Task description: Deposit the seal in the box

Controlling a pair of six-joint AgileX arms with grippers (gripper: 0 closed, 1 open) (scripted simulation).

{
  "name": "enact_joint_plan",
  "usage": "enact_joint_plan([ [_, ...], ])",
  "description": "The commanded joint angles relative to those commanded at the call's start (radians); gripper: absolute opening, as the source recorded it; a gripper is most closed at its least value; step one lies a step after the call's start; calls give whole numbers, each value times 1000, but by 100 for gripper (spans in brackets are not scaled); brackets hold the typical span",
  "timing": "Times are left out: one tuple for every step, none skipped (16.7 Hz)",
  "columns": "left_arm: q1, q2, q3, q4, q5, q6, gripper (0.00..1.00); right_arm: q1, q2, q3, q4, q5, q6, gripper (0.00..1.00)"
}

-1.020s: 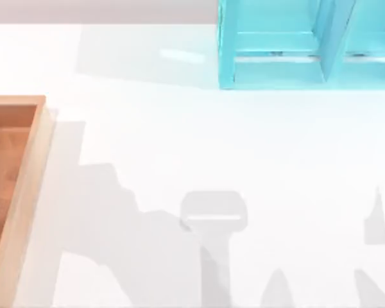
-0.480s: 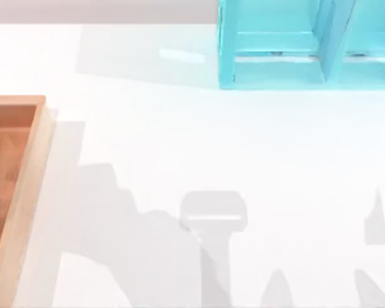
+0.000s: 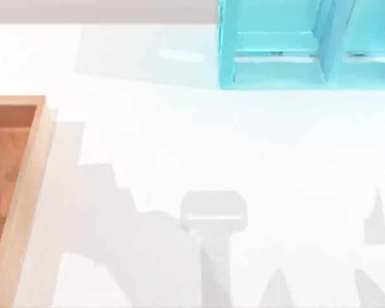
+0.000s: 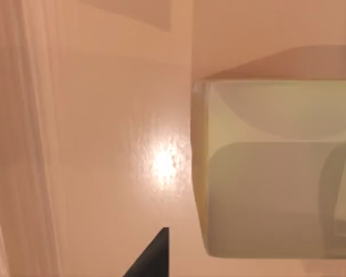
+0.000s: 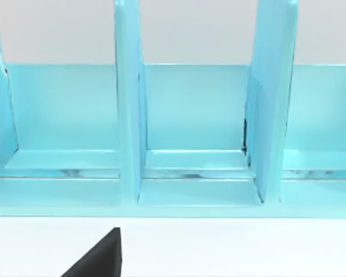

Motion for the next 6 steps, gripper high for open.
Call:
enact_joint_plan([
  [0, 0, 0, 0, 0, 0, 100, 0, 0, 0, 0, 0, 0, 100],
  [0, 0, 0, 0, 0, 0, 100, 0, 0, 0, 0, 0, 0, 100],
  [0, 0, 0, 0, 0, 0, 100, 0, 0, 0, 0, 0, 0, 100],
  [0, 0, 0, 0, 0, 0, 100, 0, 0, 0, 0, 0, 0, 100],
  [0, 0, 0, 0, 0, 0, 100, 0, 0, 0, 0, 0, 0, 100],
  [0, 0, 0, 0, 0, 0, 100, 0, 0, 0, 0, 0, 0, 100],
])
